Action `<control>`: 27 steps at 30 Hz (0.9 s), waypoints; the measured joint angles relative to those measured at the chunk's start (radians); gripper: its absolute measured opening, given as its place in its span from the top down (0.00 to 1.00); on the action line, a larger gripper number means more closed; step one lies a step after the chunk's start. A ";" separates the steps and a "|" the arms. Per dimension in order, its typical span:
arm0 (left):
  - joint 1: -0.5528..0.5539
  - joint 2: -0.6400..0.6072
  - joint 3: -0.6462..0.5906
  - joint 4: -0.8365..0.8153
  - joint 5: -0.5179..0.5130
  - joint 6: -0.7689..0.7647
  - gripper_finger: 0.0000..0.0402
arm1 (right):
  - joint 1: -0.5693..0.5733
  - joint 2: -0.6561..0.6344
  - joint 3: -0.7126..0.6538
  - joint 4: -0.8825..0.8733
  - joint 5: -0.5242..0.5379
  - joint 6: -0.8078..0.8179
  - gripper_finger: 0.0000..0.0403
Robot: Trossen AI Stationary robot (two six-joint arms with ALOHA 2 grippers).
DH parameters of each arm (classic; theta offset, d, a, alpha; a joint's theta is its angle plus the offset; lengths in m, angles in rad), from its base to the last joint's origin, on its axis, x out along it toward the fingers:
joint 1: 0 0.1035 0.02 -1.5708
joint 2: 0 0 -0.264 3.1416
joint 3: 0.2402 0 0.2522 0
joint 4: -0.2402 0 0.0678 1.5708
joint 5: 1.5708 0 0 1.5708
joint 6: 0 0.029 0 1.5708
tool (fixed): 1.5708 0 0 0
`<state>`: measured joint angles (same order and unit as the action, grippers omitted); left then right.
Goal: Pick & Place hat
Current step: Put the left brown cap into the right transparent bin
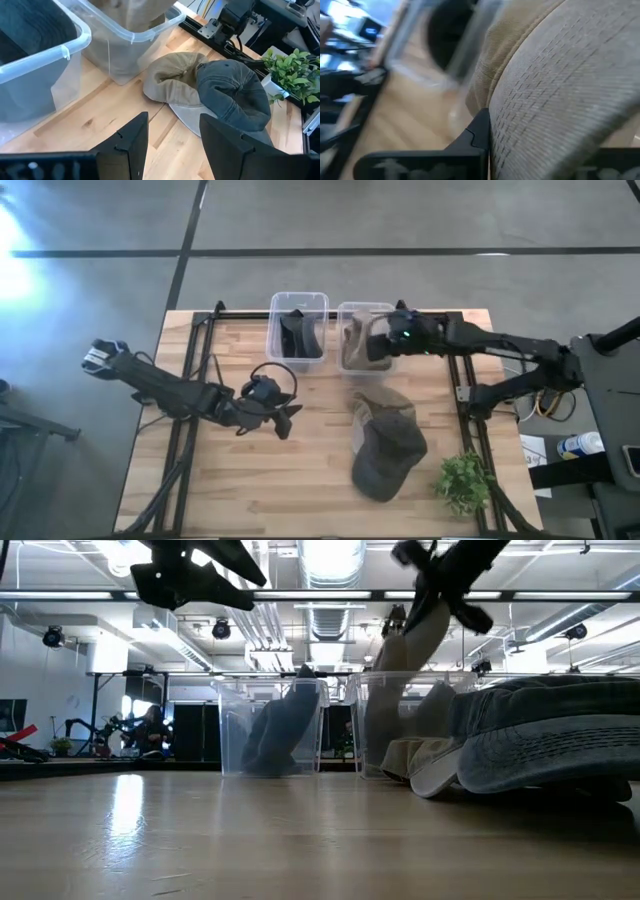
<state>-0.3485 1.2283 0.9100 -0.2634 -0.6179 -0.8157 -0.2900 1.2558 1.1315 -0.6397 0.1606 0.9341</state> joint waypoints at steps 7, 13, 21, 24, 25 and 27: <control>0.000 0.012 0.000 0.000 0.002 -0.029 0.57 | -0.175 0.212 -0.013 0.066 -0.239 -0.072 0.97; 0.000 0.012 0.000 0.000 0.001 -0.031 0.57 | -0.171 0.326 0.031 0.043 -0.260 -0.109 0.85; 0.000 0.017 -0.030 0.002 0.002 -0.055 0.57 | -0.120 0.287 0.147 -0.096 -0.176 -0.165 0.58; 0.000 0.017 -0.047 0.008 0.007 -0.072 0.57 | -0.091 0.249 0.212 -0.248 -0.056 -0.191 0.51; 0.000 0.017 -0.049 0.008 0.007 -0.079 0.57 | -0.076 0.237 0.236 -0.301 -0.016 -0.195 0.49; 0.000 0.022 -0.051 0.010 0.011 -0.079 0.57 | -0.030 0.207 0.279 -0.392 0.043 -0.199 0.47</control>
<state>-0.3485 1.2502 0.8585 -0.2538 -0.6070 -0.8952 -0.3198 1.4629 1.4107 -1.0317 0.2035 0.7352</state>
